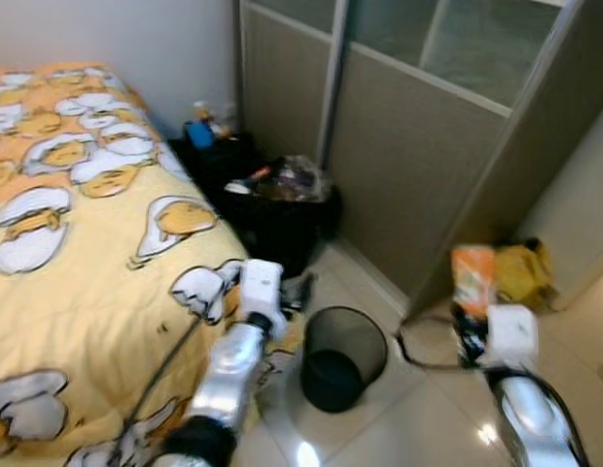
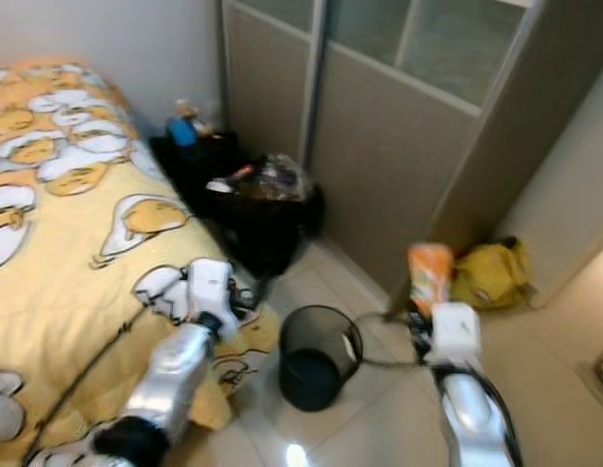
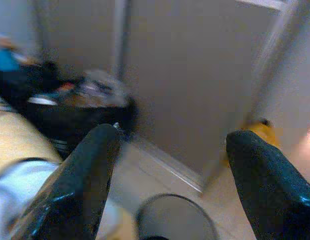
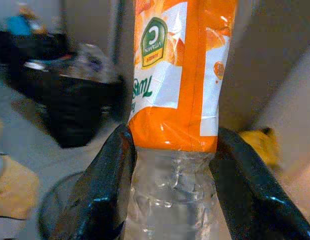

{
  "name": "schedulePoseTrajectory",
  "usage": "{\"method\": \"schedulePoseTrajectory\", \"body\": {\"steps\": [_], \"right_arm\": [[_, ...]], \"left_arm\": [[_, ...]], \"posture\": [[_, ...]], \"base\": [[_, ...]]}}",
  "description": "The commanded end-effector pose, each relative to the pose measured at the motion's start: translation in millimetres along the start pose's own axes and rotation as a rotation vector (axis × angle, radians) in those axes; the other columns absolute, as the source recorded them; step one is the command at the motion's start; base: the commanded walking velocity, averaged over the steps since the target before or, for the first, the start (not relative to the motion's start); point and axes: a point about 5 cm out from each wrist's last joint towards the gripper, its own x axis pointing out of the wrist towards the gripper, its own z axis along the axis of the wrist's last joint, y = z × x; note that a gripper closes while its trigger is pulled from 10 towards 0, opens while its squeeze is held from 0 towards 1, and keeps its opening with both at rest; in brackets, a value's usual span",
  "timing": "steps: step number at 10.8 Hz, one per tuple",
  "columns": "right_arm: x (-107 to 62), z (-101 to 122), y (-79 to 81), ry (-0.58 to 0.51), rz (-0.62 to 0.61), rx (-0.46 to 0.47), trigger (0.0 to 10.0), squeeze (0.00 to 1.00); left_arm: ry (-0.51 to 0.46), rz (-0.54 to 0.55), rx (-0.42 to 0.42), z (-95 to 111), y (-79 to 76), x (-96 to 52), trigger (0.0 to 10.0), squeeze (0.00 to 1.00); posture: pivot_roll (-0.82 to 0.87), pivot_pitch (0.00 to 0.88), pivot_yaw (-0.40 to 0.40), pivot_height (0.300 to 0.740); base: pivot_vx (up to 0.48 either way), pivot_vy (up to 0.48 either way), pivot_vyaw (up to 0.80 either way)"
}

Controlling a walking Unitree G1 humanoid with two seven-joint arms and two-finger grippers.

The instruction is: Clean up the room

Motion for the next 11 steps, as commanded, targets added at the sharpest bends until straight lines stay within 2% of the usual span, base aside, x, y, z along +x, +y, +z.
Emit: {"method": "schedulePoseTrajectory", "body": {"steps": [1, 2, 4, 6, 7, 9, 10, 11], "right_arm": [[3.9, 2, 4.9, -0.010, 0.019, 0.010, 10.0, 0.00], [8.4, 3, 16.3, -0.019, 0.036, 0.027, 10.0, 0.00], [6.3, 1, 27.4, -0.037, 0.044, 0.045, 10.0, 0.00], [-1.2, -6, 28.3, -0.036, 0.013, 0.058, 10.0, 0.00], [-4.7, -8, 29.5, -0.037, -0.007, 0.061, 10.0, 0.00], [-7.9, -8, 22.0, -0.051, -0.046, 0.056, 10.0, 0.00], [-7.1, -8, 19.7, -0.045, -0.070, 0.061, 10.0, 0.00], [-4.4, -11, 15.3, -0.019, -0.113, 0.065, 10.0, 0.00]], "left_arm": [[-0.013, 0.006, 0.016, 2, -0.1, -2.1, 10.0, 0.00], [-0.022, -0.022, 0.029, 5, -4.3, -1.3, 10.0, 0.00], [-0.013, -0.074, 0.040, 7, -10.4, 3.3, 10.0, 0.00], [0.009, -0.138, 0.063, 7, -16.0, 8.1, 10.0, 0.00], [0.014, -0.164, 0.046, 9, -19.5, 12.4, 10.0, 0.00], [-0.002, -0.219, -0.044, 11, -22.7, 12.0, 10.0, 0.00], [-0.003, -0.188, -0.071, 13, -18.3, 13.2, 10.0, 0.00], [-0.005, -0.192, -0.055, 14, -18.2, 15.7, 10.0, 0.00]], "posture": [[0.09, 0.000, -0.066, 0.740], [0.12, 0.000, -0.049, 0.740], [0.11, 0.000, -0.018, 0.740], [0.08, 0.000, 0.017, 0.740], [0.06, 0.000, 0.035, 0.740], [0.02, 0.000, 0.057, 0.740], [0.01, 0.000, 0.065, 0.740], [0.01, 0.000, 0.067, 0.740]], "base": [[0.000, -0.465, 0.59], [0.000, -0.454, 0.53], [0.000, -0.442, 0.52], [0.000, -0.442, 0.51], [0.000, -0.439, 0.41], [0.000, 0.000, 0.00], [0.480, 0.000, 0.00], [0.480, 0.000, 0.00]]}}
